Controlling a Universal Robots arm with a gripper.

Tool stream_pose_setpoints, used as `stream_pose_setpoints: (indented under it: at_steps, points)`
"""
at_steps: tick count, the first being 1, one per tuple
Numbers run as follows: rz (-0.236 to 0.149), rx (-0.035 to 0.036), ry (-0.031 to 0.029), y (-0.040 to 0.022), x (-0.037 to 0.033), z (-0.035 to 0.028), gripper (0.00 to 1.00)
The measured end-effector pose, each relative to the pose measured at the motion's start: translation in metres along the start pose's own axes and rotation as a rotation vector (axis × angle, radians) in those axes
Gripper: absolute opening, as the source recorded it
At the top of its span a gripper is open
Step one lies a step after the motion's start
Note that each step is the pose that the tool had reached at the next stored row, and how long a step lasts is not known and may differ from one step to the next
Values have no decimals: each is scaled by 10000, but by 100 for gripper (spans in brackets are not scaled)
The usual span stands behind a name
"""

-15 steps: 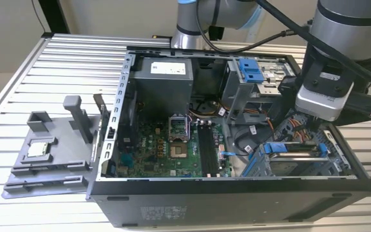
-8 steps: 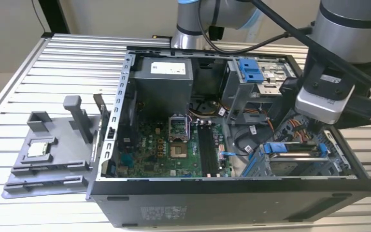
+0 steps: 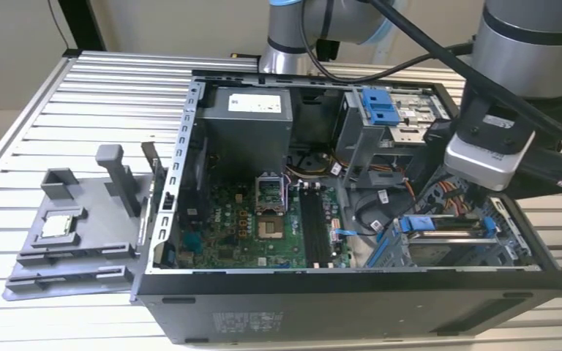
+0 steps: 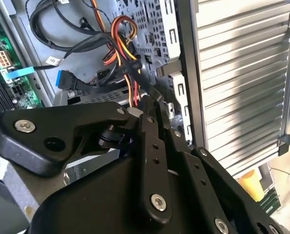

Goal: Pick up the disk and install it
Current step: 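Insert the second disk wire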

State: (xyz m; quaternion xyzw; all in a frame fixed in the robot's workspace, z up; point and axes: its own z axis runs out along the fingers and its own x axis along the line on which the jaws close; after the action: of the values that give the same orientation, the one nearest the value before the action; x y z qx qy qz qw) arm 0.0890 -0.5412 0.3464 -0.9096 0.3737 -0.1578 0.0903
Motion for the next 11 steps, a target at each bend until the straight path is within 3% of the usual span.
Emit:
stream_pose_setpoints:
  at_steps: [5,11]
  points:
    - [464,20,10,7,-8,-4,0]
    - [1187,-69,153,9,-9,-5,0]
